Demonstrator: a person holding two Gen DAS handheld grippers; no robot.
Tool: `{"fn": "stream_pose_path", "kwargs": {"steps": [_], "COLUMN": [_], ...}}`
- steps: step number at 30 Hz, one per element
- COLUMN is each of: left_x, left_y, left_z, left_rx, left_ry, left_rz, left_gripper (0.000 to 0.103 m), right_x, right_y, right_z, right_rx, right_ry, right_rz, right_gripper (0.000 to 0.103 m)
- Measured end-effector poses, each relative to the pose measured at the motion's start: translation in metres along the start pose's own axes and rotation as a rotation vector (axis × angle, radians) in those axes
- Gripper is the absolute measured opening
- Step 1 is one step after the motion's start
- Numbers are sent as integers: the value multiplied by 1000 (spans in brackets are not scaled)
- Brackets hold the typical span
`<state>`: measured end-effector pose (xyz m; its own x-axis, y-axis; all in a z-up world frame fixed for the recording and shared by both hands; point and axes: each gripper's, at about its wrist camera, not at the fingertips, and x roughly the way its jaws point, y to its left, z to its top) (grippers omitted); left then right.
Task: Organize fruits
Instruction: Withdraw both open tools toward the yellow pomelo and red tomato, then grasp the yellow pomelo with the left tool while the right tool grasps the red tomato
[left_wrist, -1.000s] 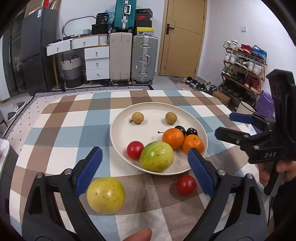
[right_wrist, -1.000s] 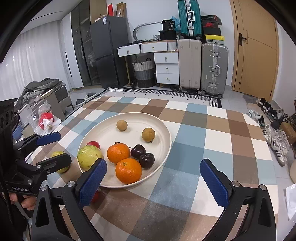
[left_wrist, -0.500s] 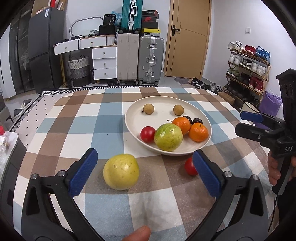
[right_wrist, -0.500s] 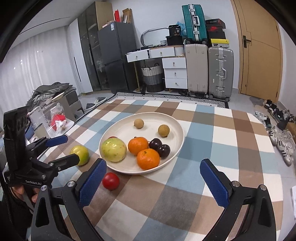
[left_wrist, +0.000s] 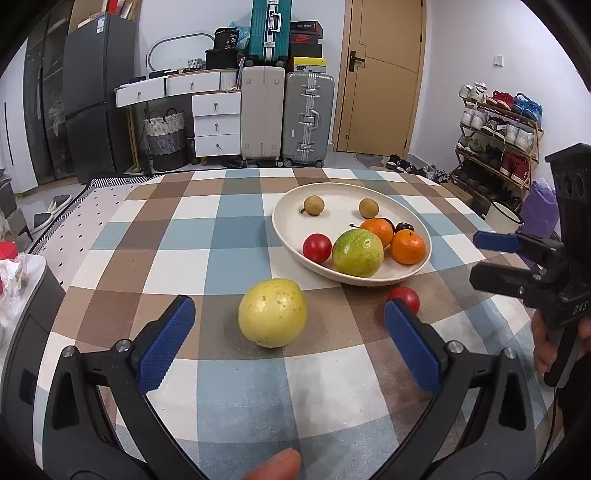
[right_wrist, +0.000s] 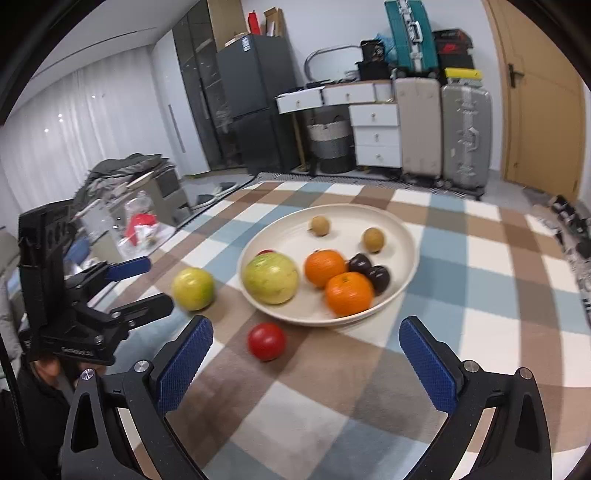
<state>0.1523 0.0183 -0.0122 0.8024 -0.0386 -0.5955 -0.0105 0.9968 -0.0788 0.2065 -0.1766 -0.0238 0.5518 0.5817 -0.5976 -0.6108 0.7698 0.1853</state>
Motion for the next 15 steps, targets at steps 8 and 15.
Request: {"fn": "stream_pose_path", "kwargs": {"steps": [8,15], "left_x": [7,20], "left_y": [4,0], "left_z": [0,-3], "left_rx": [-3,16], "left_ry": [31,75], "left_rz": [23,32], "left_gripper": [102,102], "right_x": [22,45], "right_y": [13,12], "right_z": [-7,-13], "right_rx": [-19,7], "right_ry": [89,183], "right_rz": [-2,-1], "right_gripper": [103,103]}}
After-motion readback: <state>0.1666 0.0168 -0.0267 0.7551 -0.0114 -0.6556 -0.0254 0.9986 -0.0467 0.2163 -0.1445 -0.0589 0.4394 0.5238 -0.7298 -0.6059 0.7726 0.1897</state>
